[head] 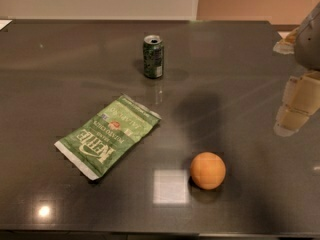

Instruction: Move green jalapeno chip bag near green can

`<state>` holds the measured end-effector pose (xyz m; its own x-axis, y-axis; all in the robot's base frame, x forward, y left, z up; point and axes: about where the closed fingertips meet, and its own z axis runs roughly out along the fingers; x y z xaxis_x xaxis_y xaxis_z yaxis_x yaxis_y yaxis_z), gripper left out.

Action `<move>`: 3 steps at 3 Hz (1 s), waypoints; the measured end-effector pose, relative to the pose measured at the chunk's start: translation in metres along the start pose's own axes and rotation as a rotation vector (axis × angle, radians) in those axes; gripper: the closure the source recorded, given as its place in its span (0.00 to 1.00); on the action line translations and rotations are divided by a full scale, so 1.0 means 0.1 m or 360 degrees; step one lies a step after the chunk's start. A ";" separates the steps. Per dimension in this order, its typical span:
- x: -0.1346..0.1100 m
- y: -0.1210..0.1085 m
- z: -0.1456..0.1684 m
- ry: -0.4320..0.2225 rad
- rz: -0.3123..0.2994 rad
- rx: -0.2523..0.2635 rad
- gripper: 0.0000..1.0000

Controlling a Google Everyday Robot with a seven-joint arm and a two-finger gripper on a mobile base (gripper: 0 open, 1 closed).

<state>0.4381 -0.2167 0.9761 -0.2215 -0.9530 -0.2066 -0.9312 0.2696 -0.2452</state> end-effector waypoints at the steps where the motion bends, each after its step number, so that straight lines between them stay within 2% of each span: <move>1: 0.00 0.00 0.00 0.0000 0.0000 0.0000 0.00; 2: -0.05 -0.02 0.00 -0.0005 -0.0028 -0.0017 0.00; 3: -0.32 -0.05 0.09 -0.0031 -0.0143 -0.0077 0.00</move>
Offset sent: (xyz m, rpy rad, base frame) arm 0.0052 0.0092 -0.0025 0.0001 0.0431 0.0476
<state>0.4524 -0.1859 0.9754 -0.1313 -0.9701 -0.2043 -0.9601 0.1758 -0.2176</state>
